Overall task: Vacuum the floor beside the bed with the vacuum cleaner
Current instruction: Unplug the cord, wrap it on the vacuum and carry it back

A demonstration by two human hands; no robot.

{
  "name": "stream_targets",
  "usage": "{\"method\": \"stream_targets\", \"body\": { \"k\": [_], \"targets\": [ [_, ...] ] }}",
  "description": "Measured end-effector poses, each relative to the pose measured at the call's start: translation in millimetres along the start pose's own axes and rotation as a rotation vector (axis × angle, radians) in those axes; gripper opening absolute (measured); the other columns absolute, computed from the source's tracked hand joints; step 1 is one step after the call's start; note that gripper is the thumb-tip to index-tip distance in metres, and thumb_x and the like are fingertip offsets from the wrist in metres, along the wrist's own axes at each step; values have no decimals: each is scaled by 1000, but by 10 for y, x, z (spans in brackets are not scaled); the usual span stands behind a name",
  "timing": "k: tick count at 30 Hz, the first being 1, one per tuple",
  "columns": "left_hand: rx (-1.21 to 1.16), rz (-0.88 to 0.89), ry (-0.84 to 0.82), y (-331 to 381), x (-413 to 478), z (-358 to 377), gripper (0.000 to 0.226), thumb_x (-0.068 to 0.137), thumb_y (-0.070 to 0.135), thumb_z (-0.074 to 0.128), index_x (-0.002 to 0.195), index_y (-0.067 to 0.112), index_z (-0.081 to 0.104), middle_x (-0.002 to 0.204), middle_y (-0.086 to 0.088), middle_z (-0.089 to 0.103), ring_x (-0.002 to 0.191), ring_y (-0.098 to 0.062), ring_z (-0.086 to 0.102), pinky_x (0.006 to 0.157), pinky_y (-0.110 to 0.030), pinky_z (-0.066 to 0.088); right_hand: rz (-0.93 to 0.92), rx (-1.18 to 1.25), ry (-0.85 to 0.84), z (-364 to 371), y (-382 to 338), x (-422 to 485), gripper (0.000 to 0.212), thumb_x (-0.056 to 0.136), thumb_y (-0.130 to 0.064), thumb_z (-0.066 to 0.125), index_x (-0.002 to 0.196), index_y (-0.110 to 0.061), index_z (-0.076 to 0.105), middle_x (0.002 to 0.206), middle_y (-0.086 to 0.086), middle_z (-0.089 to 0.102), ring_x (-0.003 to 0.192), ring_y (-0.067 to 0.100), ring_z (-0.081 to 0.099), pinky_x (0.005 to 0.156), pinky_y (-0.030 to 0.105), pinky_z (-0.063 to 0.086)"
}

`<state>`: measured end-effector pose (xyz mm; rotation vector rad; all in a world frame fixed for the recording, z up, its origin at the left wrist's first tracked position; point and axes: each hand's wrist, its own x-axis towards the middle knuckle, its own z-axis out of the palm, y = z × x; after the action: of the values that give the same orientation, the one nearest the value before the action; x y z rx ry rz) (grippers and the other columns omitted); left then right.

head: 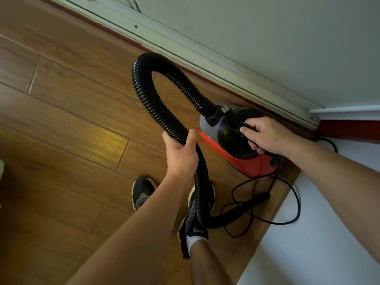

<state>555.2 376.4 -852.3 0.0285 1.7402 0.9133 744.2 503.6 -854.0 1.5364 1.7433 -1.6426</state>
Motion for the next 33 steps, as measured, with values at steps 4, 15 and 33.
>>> {"method": "stream_targets", "body": {
  "k": [4, 15, 33],
  "targets": [
    [17, -5, -4, -20, -59, -2, 18, 99, 30, 60, 105, 34, 44, 107, -12, 60, 96, -24, 61, 94, -55, 57, -12, -37, 36, -6, 78, -58, 48, 105, -27, 51, 65, -51, 62, 61, 4, 60, 46, 7, 54, 55, 33, 51],
    [99, 31, -50, -95, -153, 45, 23, 98, 27, 62, 112, 35, 46, 115, -16, 63, 104, -27, 63, 99, -55, 54, 60, 5, 88, 37, 150, -146, 28, 105, -33, 49, 86, -26, 68, 61, -1, 61, 60, 19, 62, 66, 41, 54],
    [171, 37, -106, -79, -189, 14, 18, 100, 27, 60, 107, 35, 45, 115, -16, 63, 104, -24, 63, 95, -45, 54, 55, -137, 224, 115, 137, -255, 23, 104, -38, 46, 112, -27, 66, 92, 1, 71, 84, 22, 68, 78, 50, 58]
  ]
}}
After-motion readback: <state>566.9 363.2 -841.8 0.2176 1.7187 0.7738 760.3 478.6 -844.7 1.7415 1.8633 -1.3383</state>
